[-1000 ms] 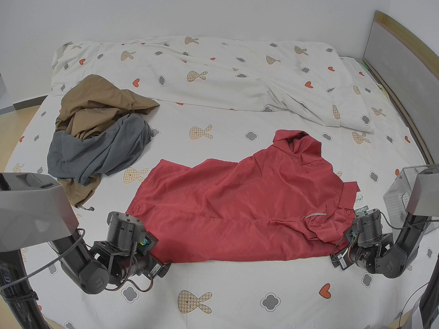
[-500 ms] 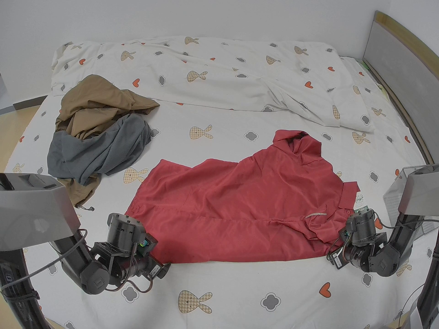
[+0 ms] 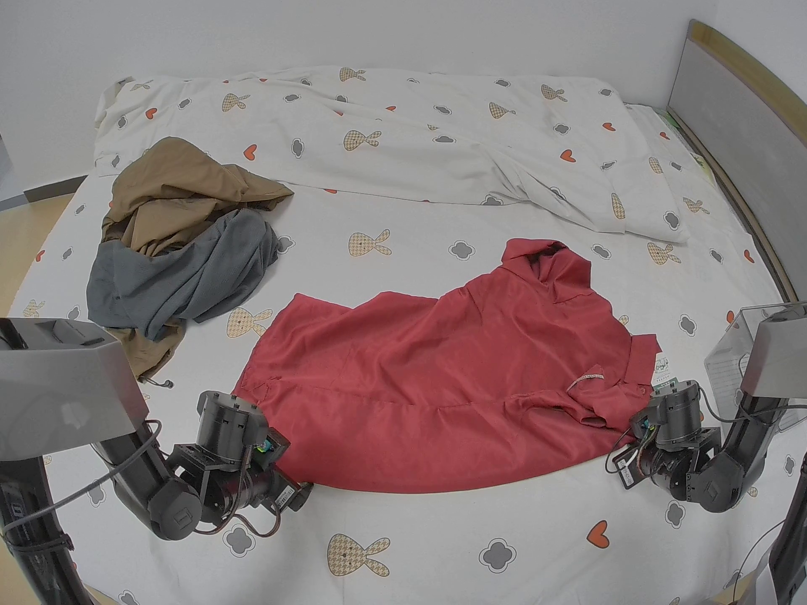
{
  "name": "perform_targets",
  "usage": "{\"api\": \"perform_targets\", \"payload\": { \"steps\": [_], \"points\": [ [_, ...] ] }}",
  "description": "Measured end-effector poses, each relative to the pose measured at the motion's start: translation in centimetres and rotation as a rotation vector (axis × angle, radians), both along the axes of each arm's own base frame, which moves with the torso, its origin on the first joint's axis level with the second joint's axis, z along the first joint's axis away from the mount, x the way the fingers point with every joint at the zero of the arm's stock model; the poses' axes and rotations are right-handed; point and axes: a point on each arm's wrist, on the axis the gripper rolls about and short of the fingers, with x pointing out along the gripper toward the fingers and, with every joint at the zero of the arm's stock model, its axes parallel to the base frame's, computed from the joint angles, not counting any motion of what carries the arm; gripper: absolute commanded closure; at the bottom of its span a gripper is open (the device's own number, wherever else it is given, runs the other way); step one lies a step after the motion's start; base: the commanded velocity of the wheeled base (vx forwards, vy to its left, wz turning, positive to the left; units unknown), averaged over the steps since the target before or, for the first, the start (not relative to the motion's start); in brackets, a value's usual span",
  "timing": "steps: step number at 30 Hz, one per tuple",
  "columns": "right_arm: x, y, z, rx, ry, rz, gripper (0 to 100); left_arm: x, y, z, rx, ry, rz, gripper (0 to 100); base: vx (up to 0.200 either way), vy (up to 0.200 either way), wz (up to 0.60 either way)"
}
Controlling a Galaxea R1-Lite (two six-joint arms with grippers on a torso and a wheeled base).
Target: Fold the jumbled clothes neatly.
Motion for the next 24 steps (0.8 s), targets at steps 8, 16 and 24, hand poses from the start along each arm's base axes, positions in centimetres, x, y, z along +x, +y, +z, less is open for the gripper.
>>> {"api": "perform_targets", "payload": {
  "steps": [8, 16, 24],
  "points": [
    [-0.42, 0.05, 0.07, -0.001, 0.005, 0.006, 100, -0.25, -0.13, -0.14, 0.003, -0.001, -0.012, 0, 0.000, 0.000, 0.00],
    [-0.49, 0.18, 0.11, 0.000, 0.003, 0.011, 100, 0.40, -0.39, -0.19, 0.003, -0.053, -0.028, 100, 0.000, 0.000, 0.00],
    [-0.49, 0.20, 0.09, 0.000, 0.004, 0.013, 100, 0.34, -0.20, -0.51, 0.009, -0.047, -0.024, 100, 0.000, 0.000, 0.00]
  ]
}}
